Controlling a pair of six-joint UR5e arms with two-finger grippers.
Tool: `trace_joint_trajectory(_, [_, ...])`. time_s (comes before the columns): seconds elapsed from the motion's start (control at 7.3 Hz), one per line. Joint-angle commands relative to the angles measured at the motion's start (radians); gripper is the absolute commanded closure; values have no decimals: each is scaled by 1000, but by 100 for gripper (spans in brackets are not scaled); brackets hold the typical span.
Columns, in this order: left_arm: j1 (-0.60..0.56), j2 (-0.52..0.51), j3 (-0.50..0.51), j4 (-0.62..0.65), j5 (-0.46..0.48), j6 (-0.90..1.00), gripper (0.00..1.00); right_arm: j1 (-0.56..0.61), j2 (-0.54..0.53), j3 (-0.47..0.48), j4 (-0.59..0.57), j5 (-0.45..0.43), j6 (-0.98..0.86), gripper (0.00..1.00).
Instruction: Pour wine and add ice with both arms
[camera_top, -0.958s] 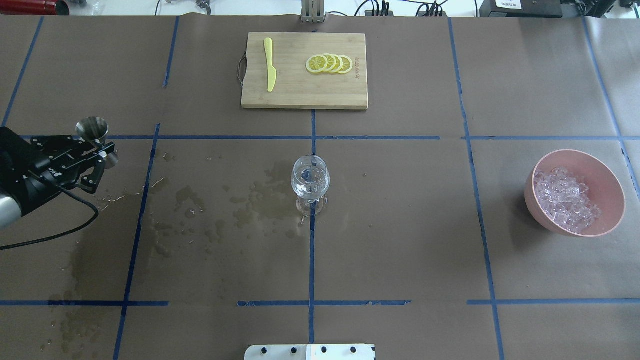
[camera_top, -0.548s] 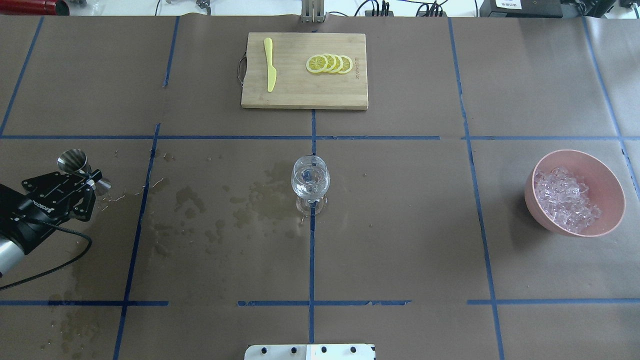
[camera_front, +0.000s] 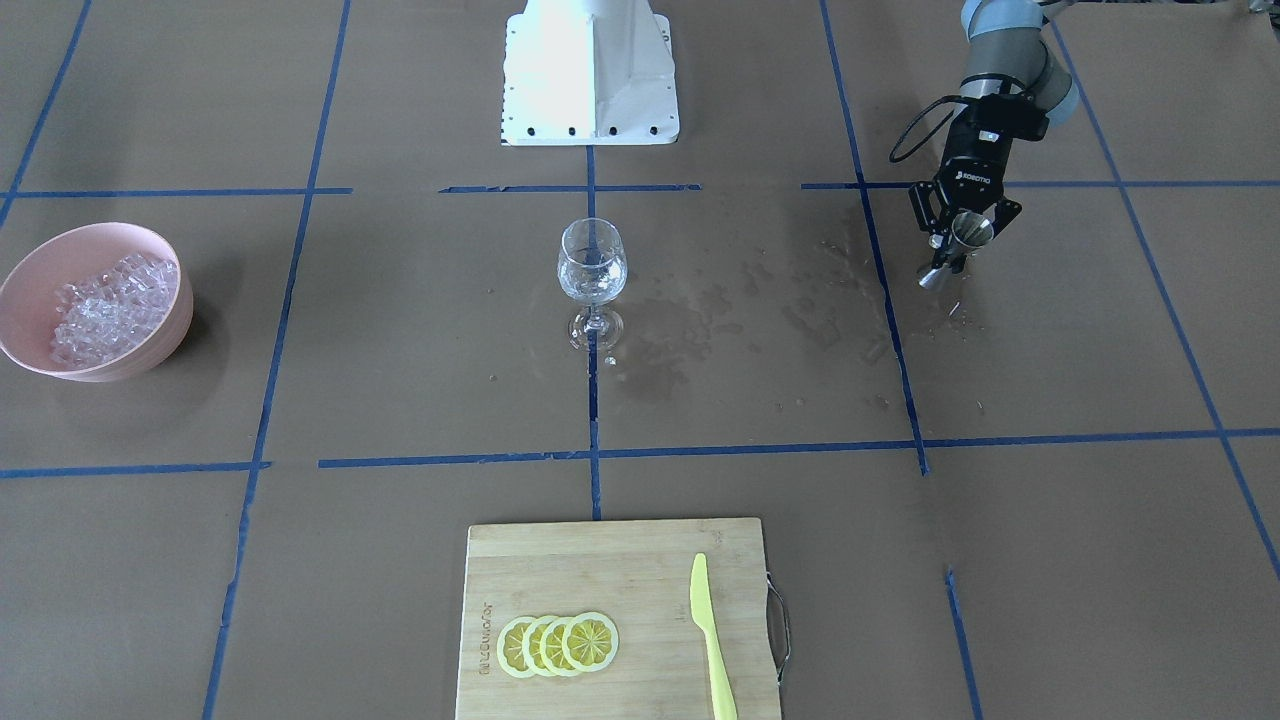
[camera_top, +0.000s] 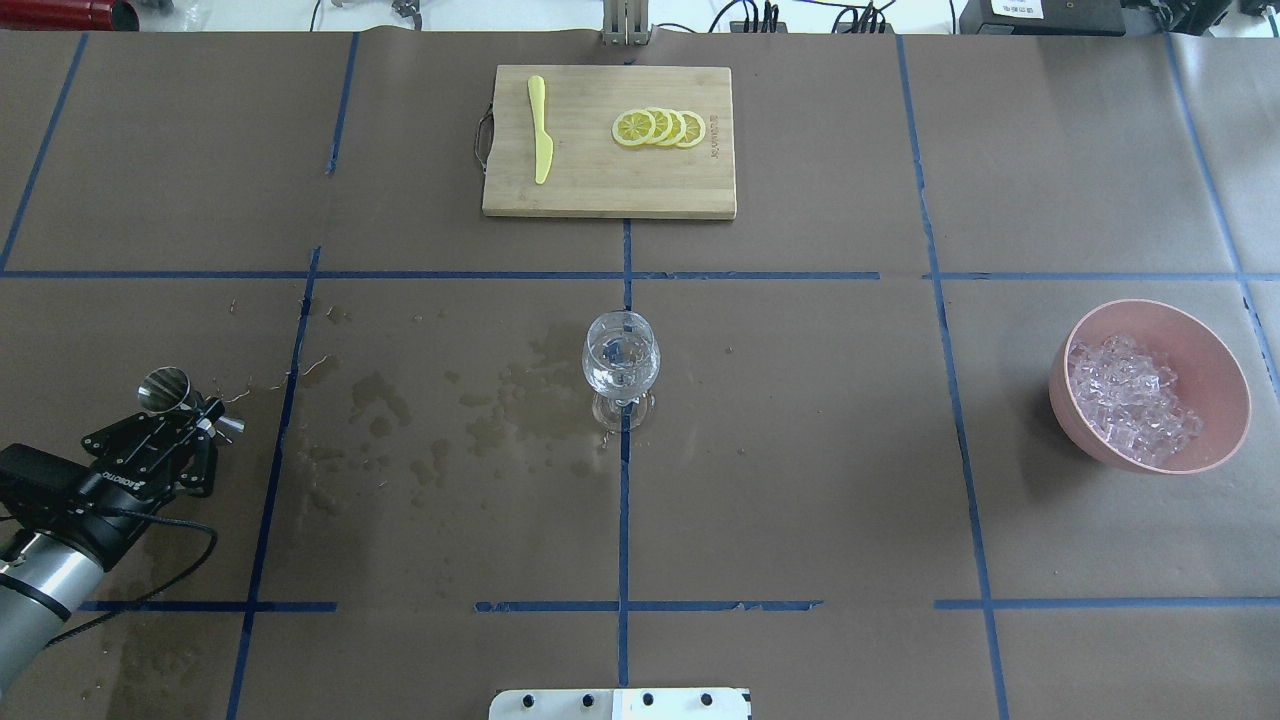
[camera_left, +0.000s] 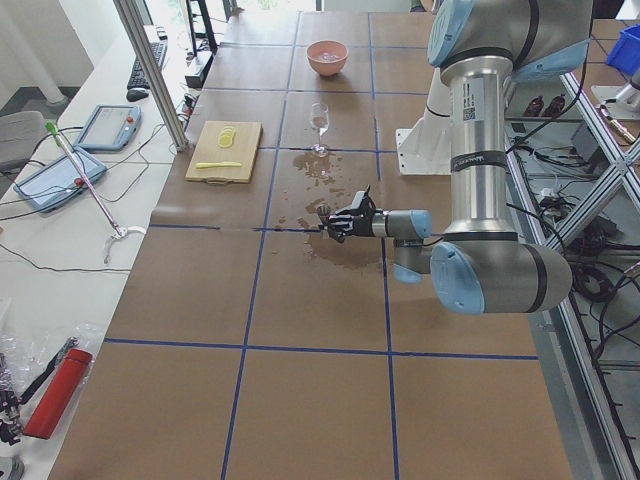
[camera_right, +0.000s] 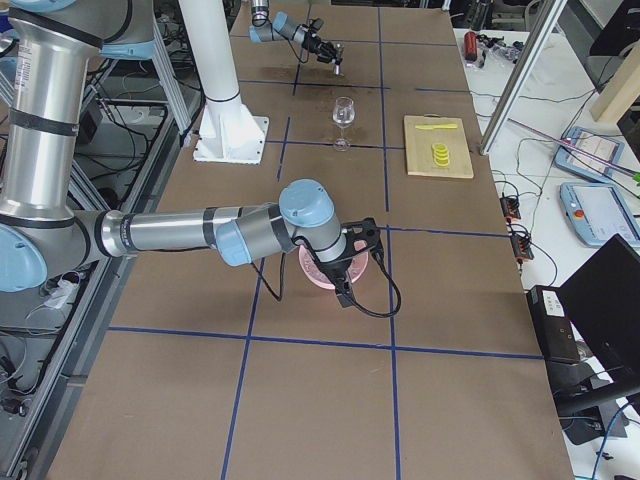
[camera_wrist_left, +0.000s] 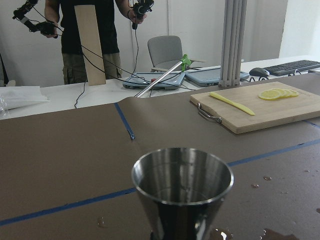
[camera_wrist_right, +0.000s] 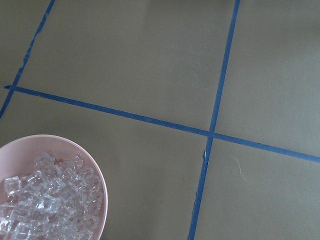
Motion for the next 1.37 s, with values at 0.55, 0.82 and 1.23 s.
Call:
trace_joint_trajectory(0.55, [25,-46,67,-1,29,-9,100,0,3,-2,0,0,1,0])
trace_joint_trajectory(0.82, [29,-49,70,-1,28,-9,100,0,3,-2,0,0,1,0])
trace_joint_trajectory(1.23, [35,-55,72,-1,28,-9,97,0,3,-2,0,0,1,0])
